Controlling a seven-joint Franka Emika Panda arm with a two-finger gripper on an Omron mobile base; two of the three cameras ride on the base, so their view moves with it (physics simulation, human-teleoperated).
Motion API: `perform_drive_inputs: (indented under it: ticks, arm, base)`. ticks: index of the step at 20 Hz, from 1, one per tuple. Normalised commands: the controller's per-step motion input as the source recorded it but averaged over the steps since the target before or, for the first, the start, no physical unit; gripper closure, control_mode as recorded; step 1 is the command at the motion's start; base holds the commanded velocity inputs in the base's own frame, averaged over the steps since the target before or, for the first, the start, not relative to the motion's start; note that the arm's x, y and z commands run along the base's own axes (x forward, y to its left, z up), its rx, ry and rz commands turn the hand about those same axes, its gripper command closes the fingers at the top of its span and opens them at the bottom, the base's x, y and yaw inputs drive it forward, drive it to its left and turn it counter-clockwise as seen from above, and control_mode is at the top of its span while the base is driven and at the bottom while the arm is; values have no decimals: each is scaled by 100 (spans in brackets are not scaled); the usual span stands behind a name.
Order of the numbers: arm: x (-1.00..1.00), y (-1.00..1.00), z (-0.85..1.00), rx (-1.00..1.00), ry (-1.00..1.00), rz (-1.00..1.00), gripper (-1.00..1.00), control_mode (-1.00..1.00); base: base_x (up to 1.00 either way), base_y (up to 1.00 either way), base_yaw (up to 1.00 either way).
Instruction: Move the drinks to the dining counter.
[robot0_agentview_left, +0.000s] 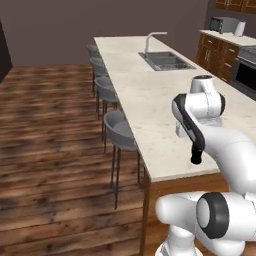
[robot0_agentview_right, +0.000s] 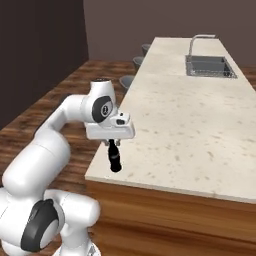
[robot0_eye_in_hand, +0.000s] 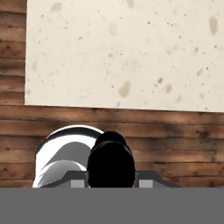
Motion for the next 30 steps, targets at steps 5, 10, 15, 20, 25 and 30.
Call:
perform_drive_inputs:
  ticks: [5,10,15,20,25,30]
  arm:
    - [0,0,0,0,0,0,100,100]
    - [67,66,-3,-1,-2,-17,100,-100]
    - [61,49,-5,0,0,-9,100,-100]
    - [69,41,0,0,0,-4,100,-100]
    - [46,0,-16,0,-2,0,100,-100]
    - [35,0,-38,0,-7,0,100,-100]
  base:
    - [86,50,-20]
    - [0,0,0]
    - [0,0,0]
    - [0,0,0]
    - [0,0,0]
    - [0,0,0]
